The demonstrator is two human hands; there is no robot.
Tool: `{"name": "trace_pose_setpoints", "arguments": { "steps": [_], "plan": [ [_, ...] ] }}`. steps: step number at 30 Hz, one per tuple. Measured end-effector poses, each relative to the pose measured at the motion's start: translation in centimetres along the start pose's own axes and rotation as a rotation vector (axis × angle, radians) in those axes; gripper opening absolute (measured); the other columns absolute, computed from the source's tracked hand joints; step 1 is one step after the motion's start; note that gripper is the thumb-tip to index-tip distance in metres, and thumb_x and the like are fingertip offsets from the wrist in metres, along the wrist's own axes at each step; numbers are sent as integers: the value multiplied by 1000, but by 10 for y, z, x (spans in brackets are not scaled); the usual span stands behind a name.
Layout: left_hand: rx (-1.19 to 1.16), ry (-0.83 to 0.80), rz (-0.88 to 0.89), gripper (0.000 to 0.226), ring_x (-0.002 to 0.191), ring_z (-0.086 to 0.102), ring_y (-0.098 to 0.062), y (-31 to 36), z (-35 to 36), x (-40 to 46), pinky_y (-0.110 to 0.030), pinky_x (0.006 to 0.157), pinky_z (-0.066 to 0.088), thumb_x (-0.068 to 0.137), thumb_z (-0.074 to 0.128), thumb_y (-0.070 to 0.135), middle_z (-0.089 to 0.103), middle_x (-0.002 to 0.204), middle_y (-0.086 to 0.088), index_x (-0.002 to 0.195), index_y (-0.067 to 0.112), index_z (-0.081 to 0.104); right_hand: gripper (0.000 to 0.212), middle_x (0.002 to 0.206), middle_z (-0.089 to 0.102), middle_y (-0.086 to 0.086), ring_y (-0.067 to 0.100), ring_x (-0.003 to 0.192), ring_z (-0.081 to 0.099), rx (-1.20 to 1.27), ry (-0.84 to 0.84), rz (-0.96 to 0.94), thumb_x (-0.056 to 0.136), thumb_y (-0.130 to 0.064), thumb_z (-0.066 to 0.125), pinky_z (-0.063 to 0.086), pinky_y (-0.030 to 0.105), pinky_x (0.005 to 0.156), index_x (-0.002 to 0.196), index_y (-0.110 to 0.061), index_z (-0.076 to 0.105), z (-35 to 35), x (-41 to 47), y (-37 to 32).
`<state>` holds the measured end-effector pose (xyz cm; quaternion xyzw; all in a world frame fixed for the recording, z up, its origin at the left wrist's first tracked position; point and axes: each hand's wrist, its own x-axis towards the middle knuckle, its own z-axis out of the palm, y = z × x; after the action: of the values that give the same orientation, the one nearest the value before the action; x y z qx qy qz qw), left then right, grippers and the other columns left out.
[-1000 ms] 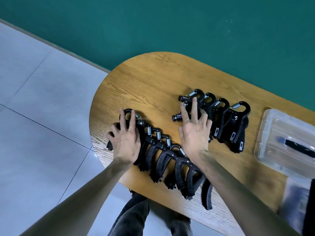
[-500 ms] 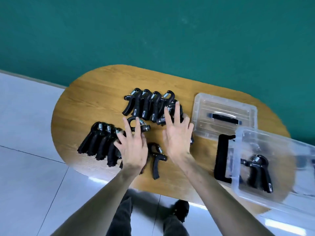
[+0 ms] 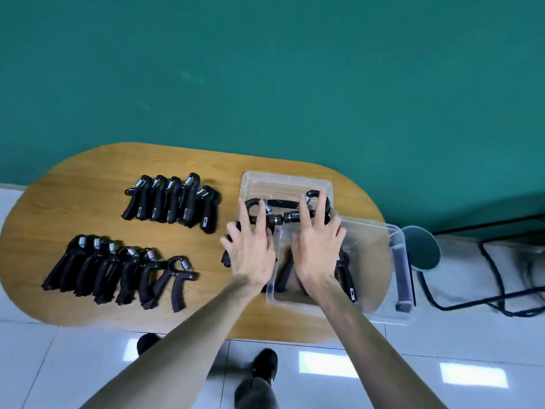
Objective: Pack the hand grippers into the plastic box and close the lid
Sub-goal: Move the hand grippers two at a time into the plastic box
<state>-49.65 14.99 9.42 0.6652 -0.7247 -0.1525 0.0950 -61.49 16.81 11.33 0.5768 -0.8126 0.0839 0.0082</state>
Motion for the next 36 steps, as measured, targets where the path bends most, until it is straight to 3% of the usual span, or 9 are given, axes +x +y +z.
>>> {"name": "trace_pose_setpoints", "arguments": {
  "steps": [9, 12, 15, 20, 27, 36],
  "plan": [
    [85, -131, 132, 73, 113, 36, -34, 86, 60, -36, -46, 87, 31, 100, 51, 27, 0, 168, -17, 161, 30, 10, 80, 166, 16, 15, 45, 115, 46, -11, -95, 211, 80, -16, 69, 38, 48, 83, 152, -24, 37, 19, -33, 110],
    [96, -174, 96, 74, 112, 38, -32, 99, 79, -40, -42, 82, 27, 98, 53, 25, 2, 168, -18, 160, 30, 13, 77, 165, 21, 15, 43, 106, 49, 2, -133, 247, 79, -16, 73, 39, 46, 80, 149, -24, 41, 30, -36, 127],
    [123, -222, 63, 73, 112, 36, -31, 100, 98, -35, -40, 79, 21, 99, 50, 24, 0, 168, -18, 160, 32, 11, 78, 166, 16, 14, 39, 102, 47, -29, -191, 239, 82, -15, 69, 37, 45, 82, 152, -26, 36, 41, -35, 142],
    [137, -315, 3, 71, 117, 36, -34, 90, 125, -19, -44, 85, 31, 101, 45, 22, 5, 165, -22, 159, 37, 8, 70, 168, 4, 10, 38, 114, 43, -30, -343, 206, 93, -23, 56, 34, 46, 92, 156, -29, 25, 70, -28, 159],
    [211, -392, -16, 65, 125, 34, -35, 82, 165, -7, -49, 95, 34, 102, 44, 25, 7, 164, -21, 158, 37, 13, 70, 166, 3, 13, 41, 119, 38, 37, -527, 164, 91, -17, 52, 34, 50, 98, 154, -25, 25, 117, -18, 172],
    [218, -410, -35, 68, 126, 34, -36, 81, 193, -10, -50, 94, 36, 100, 47, 18, 8, 163, -22, 158, 33, 15, 76, 164, -12, 16, 48, 127, 30, 70, -663, 95, 91, -7, 45, 35, 56, 99, 158, -19, 11, 147, -15, 181]
  ]
}}
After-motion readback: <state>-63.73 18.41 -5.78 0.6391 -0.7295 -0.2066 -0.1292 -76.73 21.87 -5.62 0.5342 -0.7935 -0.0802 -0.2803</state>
